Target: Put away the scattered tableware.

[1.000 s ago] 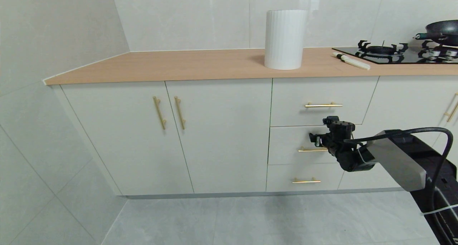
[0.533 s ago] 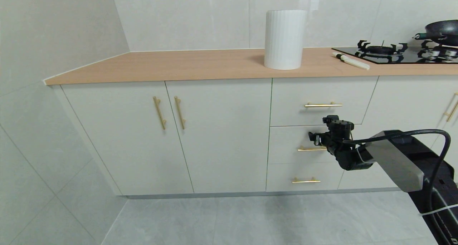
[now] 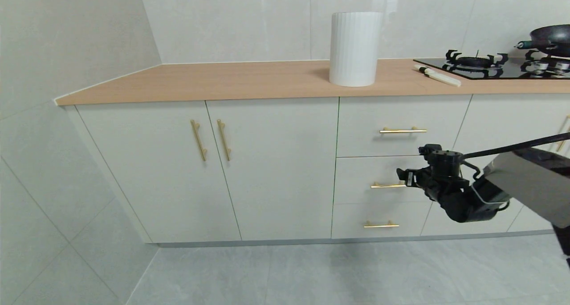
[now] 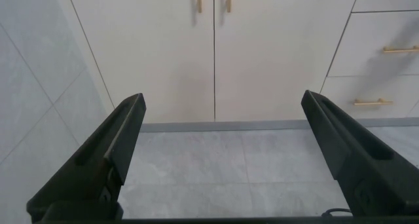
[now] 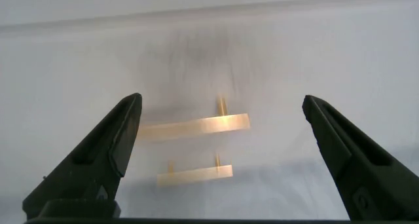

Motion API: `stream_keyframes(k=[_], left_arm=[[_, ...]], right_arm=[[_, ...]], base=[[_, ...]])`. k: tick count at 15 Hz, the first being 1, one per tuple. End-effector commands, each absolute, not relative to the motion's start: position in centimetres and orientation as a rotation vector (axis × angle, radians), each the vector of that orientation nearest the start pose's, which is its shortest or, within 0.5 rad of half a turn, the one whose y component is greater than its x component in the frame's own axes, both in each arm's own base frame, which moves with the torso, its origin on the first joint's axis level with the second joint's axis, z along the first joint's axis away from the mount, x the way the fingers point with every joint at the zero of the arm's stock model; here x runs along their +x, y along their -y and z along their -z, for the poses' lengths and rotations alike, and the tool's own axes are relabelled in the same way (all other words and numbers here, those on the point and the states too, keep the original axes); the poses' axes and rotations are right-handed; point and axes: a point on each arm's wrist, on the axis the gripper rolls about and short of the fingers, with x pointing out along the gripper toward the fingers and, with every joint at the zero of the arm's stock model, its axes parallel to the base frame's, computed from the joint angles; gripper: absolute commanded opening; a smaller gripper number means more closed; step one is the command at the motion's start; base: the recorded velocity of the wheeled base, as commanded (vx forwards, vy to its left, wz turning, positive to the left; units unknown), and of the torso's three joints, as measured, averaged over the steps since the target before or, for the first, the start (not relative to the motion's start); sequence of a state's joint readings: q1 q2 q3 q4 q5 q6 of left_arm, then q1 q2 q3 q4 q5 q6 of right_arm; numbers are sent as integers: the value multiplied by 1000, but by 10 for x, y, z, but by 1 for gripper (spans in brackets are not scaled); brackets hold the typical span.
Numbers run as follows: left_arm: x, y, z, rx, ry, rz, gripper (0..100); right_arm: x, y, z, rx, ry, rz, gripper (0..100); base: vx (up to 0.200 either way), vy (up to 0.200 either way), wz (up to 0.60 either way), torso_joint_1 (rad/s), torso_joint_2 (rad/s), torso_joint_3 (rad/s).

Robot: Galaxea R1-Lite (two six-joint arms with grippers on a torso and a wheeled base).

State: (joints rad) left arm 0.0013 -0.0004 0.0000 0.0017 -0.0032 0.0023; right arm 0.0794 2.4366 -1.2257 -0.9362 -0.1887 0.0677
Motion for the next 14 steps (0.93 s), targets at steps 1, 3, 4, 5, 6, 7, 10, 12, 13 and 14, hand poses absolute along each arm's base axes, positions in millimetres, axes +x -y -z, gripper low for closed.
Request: stream_keyframes(k=[1,3,4,5,6,7,10,12,13,14], left_arm=[[-23,0,-75,2,-2,2,100],[-23,0,-75,3,-2,2,100],[-23,0,-75,3,-2,2,100],[-23,0,-75,3,-2,2,100],[-23,0,-75,2,-2,2,100],[-23,0,-75,2,-2,2,100],[-23,0,-75,2,-2,2,100],[-23,0,-75,2,-2,2,100],[-23,0,-75,2,-2,2,100],[-23,0,-75,2,-2,2,100]], right_arm=[[333,-20,-143,56,-83,119,100],[282,-16,-168,67,-32,130,100],[250,-14,-186,71,29,153,100],[224,-12,-205,76,106,159,100],[216,-11,-211,72,133,161,100],[181,-7,-227,58,209,204,100],[118,-2,-221,16,219,230,100],[82,1,-214,-13,218,234,100],[53,3,-207,-53,229,236,100],[32,4,-202,-83,240,236,100]], base=[[0,0,0,0,0,0],[0,0,0,0,0,0],[0,0,0,0,0,0],[0,0,0,0,0,0],[0,0,0,0,0,0],[0,0,0,0,0,0],[0,0,0,0,0,0],[0,0,0,0,0,0],[0,0,0,0,0,0],[0,0,0,0,0,0]])
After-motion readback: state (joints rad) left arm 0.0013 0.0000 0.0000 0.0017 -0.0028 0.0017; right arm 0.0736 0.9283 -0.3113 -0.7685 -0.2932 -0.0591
